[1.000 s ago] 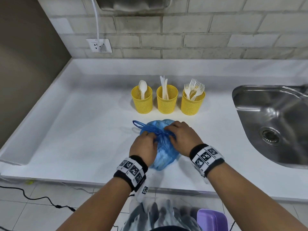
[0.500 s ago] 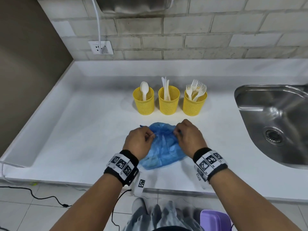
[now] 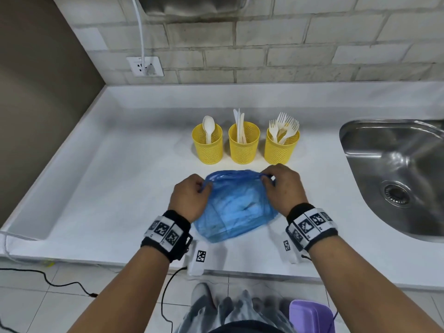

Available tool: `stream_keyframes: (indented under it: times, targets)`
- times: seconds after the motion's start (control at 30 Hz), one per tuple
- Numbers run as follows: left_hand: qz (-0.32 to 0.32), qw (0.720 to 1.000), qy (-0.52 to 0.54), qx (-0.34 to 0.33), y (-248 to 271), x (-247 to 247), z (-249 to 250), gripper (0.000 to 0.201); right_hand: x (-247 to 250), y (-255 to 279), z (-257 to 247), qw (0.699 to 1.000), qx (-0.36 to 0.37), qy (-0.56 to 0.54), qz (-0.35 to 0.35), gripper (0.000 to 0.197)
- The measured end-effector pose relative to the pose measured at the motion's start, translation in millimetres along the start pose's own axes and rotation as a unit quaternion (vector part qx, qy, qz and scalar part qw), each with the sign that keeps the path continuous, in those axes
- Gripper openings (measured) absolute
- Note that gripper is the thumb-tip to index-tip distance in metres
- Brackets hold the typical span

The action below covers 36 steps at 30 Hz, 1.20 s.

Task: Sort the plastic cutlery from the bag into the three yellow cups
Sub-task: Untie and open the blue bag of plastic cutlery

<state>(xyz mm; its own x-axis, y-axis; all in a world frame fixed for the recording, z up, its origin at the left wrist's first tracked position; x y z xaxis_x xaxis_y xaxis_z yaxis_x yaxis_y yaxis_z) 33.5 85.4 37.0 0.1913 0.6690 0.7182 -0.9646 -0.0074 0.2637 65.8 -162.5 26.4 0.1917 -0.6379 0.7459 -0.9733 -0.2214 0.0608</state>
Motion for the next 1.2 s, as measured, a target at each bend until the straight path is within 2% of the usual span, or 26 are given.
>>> stream_keyframes:
  times: [0.1,0.17,0.23,0.3,0.4,0.5,0.6,0.63,0.67,0.7,0.73,0.77,0.8,0.83,0.87,0.93,1.0,1.07,1.1,1.2]
  targets:
    - [0.023,0.998,0.065,0.008,4.1,10.7,-9.5,0.018,12.3,2.4,11.1,0.999,-0.034,-0.029,0.026,0.015]
    - [-0.011,0.990,0.141,-0.016,5.3,8.0,-1.1,0.014,7.1,3.9,3.5,0.999,-0.020,-0.042,-0.017,0.029]
    - [-0.062,0.980,0.182,-0.046,2.0,-1.4,10.5,0.030,-4.7,2.8,-7.8,0.995,-0.014,-0.023,-0.092,0.049]
    - [-0.058,0.982,0.166,-0.066,-2.8,-6.0,18.0,0.026,-12.8,-0.2,-14.7,0.992,-0.011,0.012,-0.127,0.046]
    - [-0.004,0.985,0.159,-0.071,-5.5,6.6,19.0,0.005,-2.4,-5.0,-15.6,0.999,0.003,-0.025,-0.040,0.015]
    - [0.040,0.973,0.218,-0.059,-5.0,29.7,14.2,0.009,20.0,-7.6,-6.1,0.995,-0.054,-0.083,0.032,0.023]
    - [0.147,0.947,0.281,-0.044,-2.1,50.1,15.3,0.015,32.2,-9.7,-6.3,0.982,-0.088,-0.158,0.059,0.018]
    - [0.194,0.943,0.266,-0.057,1.7,54.9,21.1,0.022,35.8,-7.7,-12.2,0.980,-0.074,-0.163,0.086,0.024]
    - [0.241,0.942,0.213,-0.099,8.5,59.3,32.2,0.029,41.1,-3.7,-22.1,0.981,-0.036,-0.143,0.129,0.033]
    - [0.271,0.940,0.131,-0.162,15.0,60.4,45.1,0.034,46.3,0.4,-34.3,0.979,0.023,-0.096,0.177,0.038]
    - [0.273,0.932,0.051,-0.233,21.7,57.6,60.4,0.036,49.1,4.2,-47.8,0.972,0.097,-0.039,0.210,0.036]
    - [0.238,0.926,-0.018,-0.293,23.7,49.6,72.6,0.032,48.5,7.4,-63.0,0.963,0.171,0.004,0.209,0.030]
    - [0.180,0.921,-0.083,-0.335,23.8,39.7,83.2,0.026,43.9,8.9,-76.9,0.955,0.235,0.038,0.175,0.022]
    - [0.118,0.916,-0.146,-0.354,19.8,29.5,88.9,0.020,36.8,7.9,-86.2,0.949,0.280,0.076,0.122,0.016]
    - [0.061,0.914,-0.211,-0.341,14.0,20.1,90.6,0.015,28.1,5.6,-91.2,0.944,0.299,0.123,0.063,0.017]
    - [-0.048,0.905,-0.351,-0.237,3.1,6.1,83.0,0.018,10.7,-1.0,-85.3,0.940,0.245,0.230,-0.065,0.032]
    - [-0.105,0.859,-0.465,-0.185,1.2,0.1,72.1,0.029,0.8,-4.7,-67.1,0.909,0.145,0.355,-0.163,0.033]
    - [-0.123,0.827,-0.513,-0.194,4.9,-1.4,67.8,0.030,-0.1,-4.4,-54.5,0.876,0.105,0.429,-0.195,0.033]
    - [-0.126,0.823,-0.516,-0.203,6.1,-2.3,66.6,0.030,1.3,-4.6,-52.6,0.870,0.097,0.440,-0.199,0.033]
    - [-0.120,0.850,-0.465,-0.217,12.3,3.7,69.3,0.027,8.2,-9.2,-54.7,0.874,0.084,0.441,-0.189,0.031]
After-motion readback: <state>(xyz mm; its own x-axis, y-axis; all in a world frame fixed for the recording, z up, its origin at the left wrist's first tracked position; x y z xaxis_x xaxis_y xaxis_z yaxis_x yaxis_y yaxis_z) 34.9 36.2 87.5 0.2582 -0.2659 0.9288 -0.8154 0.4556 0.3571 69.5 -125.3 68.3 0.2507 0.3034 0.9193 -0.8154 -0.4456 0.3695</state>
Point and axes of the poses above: each hand's wrist, its own y-axis away from the middle knuckle, its own x-axis out of the back of the hand, z = x × y, the point moved 3 cm from there along -y, towards the middle knuckle, and after that the axes turned 15 degrees about -z, right-handed, at the moved point
